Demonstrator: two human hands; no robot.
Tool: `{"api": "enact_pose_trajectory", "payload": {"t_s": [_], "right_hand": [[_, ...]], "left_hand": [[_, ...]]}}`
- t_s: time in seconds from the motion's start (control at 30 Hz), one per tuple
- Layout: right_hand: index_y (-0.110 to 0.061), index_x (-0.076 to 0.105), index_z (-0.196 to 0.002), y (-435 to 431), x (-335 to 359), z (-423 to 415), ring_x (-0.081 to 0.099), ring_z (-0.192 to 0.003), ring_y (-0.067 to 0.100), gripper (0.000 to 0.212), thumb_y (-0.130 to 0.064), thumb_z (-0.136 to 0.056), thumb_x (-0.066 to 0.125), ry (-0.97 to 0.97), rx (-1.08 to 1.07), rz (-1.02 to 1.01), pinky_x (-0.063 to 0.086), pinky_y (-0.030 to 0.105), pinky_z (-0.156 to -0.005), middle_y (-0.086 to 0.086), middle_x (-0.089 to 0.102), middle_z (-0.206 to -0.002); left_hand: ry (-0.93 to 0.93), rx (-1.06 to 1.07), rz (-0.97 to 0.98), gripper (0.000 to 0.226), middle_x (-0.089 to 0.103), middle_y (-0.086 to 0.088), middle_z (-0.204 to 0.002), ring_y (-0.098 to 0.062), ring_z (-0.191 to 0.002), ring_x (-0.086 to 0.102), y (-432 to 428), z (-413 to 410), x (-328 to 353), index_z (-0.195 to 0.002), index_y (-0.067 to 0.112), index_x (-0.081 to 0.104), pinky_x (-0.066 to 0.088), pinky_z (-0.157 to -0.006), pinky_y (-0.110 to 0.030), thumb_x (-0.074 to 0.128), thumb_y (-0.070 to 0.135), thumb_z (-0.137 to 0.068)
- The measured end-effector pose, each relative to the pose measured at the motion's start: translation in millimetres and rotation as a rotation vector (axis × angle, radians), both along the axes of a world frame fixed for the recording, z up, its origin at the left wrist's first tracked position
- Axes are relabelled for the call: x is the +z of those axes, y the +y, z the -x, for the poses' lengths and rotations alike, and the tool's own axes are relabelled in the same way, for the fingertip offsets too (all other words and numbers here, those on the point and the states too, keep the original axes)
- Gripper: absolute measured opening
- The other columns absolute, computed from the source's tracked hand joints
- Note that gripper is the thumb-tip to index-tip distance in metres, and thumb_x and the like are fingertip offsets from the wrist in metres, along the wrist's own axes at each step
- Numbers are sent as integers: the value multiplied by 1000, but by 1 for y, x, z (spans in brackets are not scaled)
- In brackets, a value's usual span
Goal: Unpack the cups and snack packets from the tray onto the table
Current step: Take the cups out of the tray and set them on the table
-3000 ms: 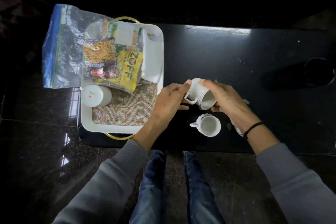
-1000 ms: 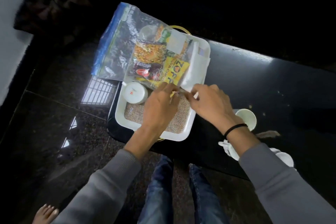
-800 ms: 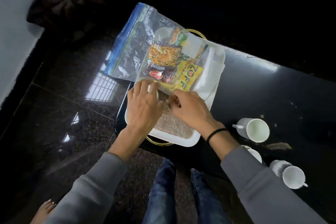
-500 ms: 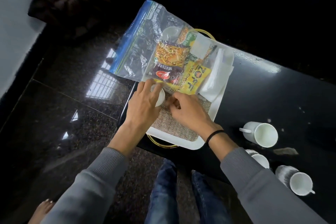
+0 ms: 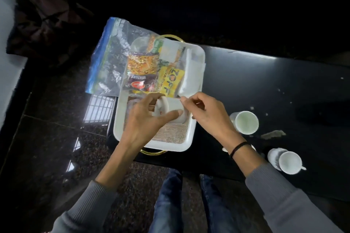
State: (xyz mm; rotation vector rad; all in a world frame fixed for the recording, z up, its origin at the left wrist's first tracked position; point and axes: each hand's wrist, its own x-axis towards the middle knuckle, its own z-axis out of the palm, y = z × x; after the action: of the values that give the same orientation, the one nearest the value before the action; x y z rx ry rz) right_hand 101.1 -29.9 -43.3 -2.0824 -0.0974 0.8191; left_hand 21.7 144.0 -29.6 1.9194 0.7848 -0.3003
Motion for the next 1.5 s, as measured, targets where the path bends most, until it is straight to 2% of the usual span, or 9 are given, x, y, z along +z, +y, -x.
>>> {"api": "enact_pose_trajectory", "payload": {"t_s": [0.1, 0.27, 0.4, 0.57, 0.7, 0.77, 0.97, 1.17, 1.5], "right_hand": [[-29, 73, -93, -45, 10, -8, 68, -92, -1, 30, -58, -91, 64, 56, -153, -147, 48, 12, -79, -14, 74, -96], [-27, 75, -101, -114, 17, -19, 71, -105, 16, 33, -56, -85, 72, 236, -371, -349, 57, 33, -89, -8, 75, -106], [-27, 70, -115, -169, 19, -22, 72, -109, 20, 45, -50, -78, 82, 303, -483, -458, 63, 41, -84, -1, 71, -121], [-39, 66, -116, -235, 16, -24, 74, -105, 17, 47, -49, -74, 85, 245, -414, -297, 62, 51, -87, -8, 74, -116], [-44, 64, -113, -270, 13, -28, 69, -96, -4, 54, -57, -65, 87, 88, -365, -123, 58, 18, -71, -17, 72, -108], [-43, 61, -114, -282, 8, -30, 66, -93, -4, 60, -59, -61, 85, -26, -322, 35, 51, 12, -70, -18, 69, -106], [-31, 56, -125, -293, -15, -33, 63, -101, 14, 70, -64, -65, 74, -242, -160, 287, 48, 28, -79, -11, 66, -114], [-27, 52, -136, -294, -36, -29, 60, -116, 22, 80, -47, -65, 84, -324, 22, 405, 55, 42, -87, -3, 65, -128], [-22, 52, -138, -294, -45, -16, 59, -113, 24, 79, -38, -68, 85, -379, 169, 467, 56, 40, -81, -3, 64, -131]], "left_hand": [[21, 84, 245, 65, 78, 7, -102, -11, -94, 76, -40, -19, 7, -119, 27, 71, 63, -83, -35, 87, 58, -64], [5, 101, 604, 36, 80, -4, -104, -17, -96, 78, -114, -51, 16, -110, 15, 77, 62, -70, -25, 83, 39, -84], [18, 57, 720, 29, 78, -11, -111, -23, -105, 76, -171, -68, 15, -113, 10, 77, 64, -83, -36, 68, 33, -97], [143, -25, 743, 46, 77, -18, -114, -28, -106, 76, -231, -82, 8, -122, 9, 73, 63, -90, -38, 57, 47, -102], [192, -34, 724, 38, 79, -16, -108, -23, -96, 79, -265, -88, -3, -119, 6, 73, 64, -74, -26, 55, 37, -105], [202, -44, 663, 30, 79, -16, -108, -23, -96, 78, -277, -90, -12, -117, 3, 72, 63, -72, -24, 57, 26, -105], [228, -139, 480, 24, 78, 4, -95, 1, -79, 76, -296, -90, -37, -120, 12, 69, 63, -74, -20, 57, 5, -100], [264, -237, 416, 39, 79, -1, -109, -14, -103, 75, -306, -85, -46, -132, 13, 64, 62, -91, -30, 56, 0, -96], [266, -289, 282, 53, 80, 2, -105, -16, -100, 76, -308, -82, -49, -141, 23, 58, 59, -98, -38, 56, -2, -95]]}}
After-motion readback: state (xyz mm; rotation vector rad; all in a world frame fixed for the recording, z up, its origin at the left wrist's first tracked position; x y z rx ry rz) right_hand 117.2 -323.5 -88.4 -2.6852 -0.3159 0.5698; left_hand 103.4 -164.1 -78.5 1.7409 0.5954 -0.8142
